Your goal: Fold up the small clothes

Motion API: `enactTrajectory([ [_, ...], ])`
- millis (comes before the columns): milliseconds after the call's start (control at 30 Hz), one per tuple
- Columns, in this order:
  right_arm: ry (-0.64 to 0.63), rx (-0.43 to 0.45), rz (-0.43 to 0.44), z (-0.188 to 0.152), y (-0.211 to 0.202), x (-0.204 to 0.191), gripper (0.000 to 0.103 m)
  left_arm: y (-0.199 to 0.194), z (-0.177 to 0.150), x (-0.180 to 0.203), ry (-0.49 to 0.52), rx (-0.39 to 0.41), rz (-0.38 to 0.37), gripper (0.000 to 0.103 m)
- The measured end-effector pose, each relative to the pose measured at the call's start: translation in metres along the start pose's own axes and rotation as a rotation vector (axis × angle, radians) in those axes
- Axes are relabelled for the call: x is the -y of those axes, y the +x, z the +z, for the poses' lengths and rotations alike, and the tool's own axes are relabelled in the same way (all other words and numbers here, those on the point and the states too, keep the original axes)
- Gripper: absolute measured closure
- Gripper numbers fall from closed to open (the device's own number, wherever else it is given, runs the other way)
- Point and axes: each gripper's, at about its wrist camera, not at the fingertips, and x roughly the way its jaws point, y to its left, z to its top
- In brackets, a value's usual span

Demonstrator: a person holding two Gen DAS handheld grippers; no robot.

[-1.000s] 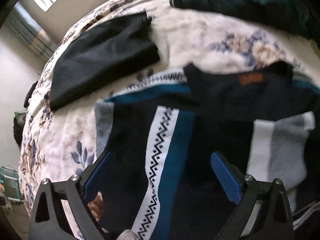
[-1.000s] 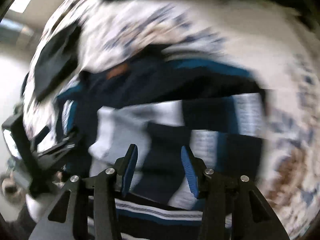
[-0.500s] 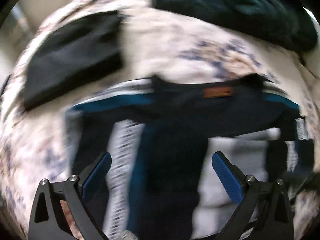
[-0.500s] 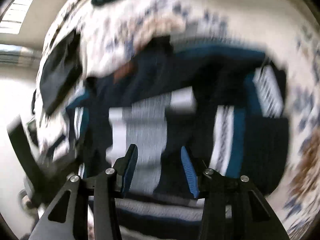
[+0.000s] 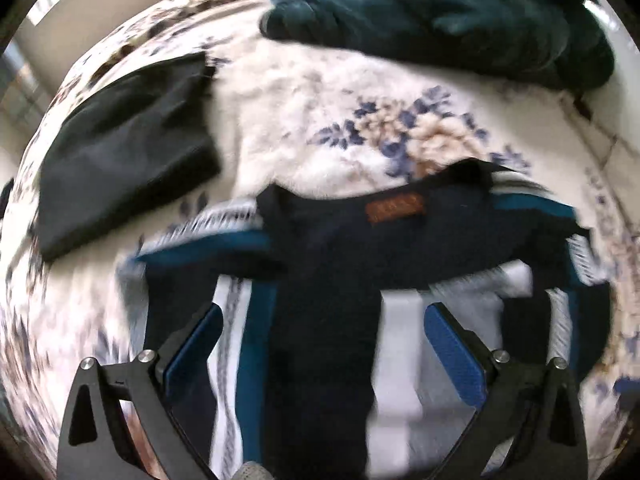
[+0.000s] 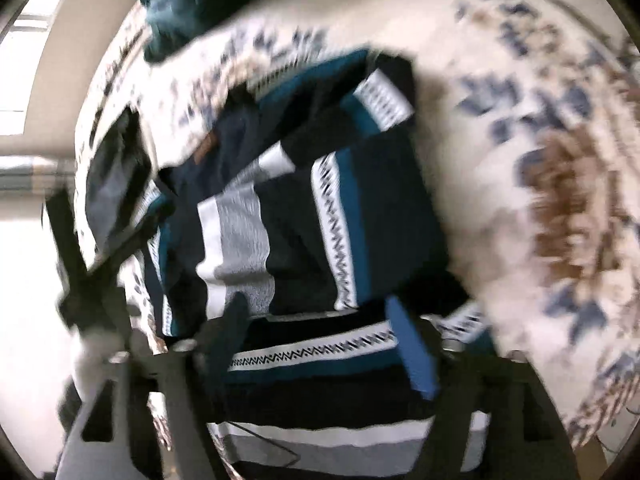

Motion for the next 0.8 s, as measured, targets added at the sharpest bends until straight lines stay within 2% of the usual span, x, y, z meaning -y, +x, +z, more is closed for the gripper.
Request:
enactTrajectory([
  [33, 0.008, 0.006, -0.003, -0.003, -0.013, 0.005, 0.005, -0.01, -0.013, 0.004, -0.016, -0.002, -0.006, 0.0],
  [67, 0.013, 0.005, -0.004, -0.001, -0.029, 0.015, 0.003, -0.018, -0.027, 0.008, -0.027, -0.013, -0.013, 0.0],
  [133, 0.011, -0.002, -0.011, -0.007, -0.046, 0.024, 0.003, -0.024, -0.052, 0.019, -0.047, -0.058, -0.044, 0.0],
  [233, -0.043, -0.016, -0.017, 0.002, -0.058, 0.036, 0.003, -0.034, -0.094, 0.055, -0.048, -0.112, -0.082, 0.0],
  [267, -0.062, -0.025, -0.013, 0.008, -0.071, 0.051, 0.003, -0.038, -0.107, 0.067, -0.046, -0.123, -0.082, 0.0],
  [433, -0.182, -0.101, 0.018, 0.05, -0.034, 0.066, 0.003, -0.048, -0.181, 0.156, -0.089, -0.209, -0.037, 0.0],
  [533, -0.316, -0.176, 0.011, 0.077, -0.015, 0.069, 0.003, -0.045, -0.217, 0.212, -0.138, -0.265, -0.003, 0.0],
  [633, -0.432, -0.209, -0.01, 0.095, -0.015, 0.074, 0.003, -0.04, -0.244, 0.258, -0.159, -0.299, 0.028, 0.0],
  [700, -0.479, -0.219, -0.019, 0.103, -0.017, 0.08, 0.003, -0.033, -0.262, 0.293, -0.147, -0.327, 0.045, 0.0],
  [800, -0.507, -0.247, -0.019, 0.111, -0.013, 0.093, 0.003, -0.026, -0.278, 0.327, -0.139, -0.342, 0.036, 0.0],
])
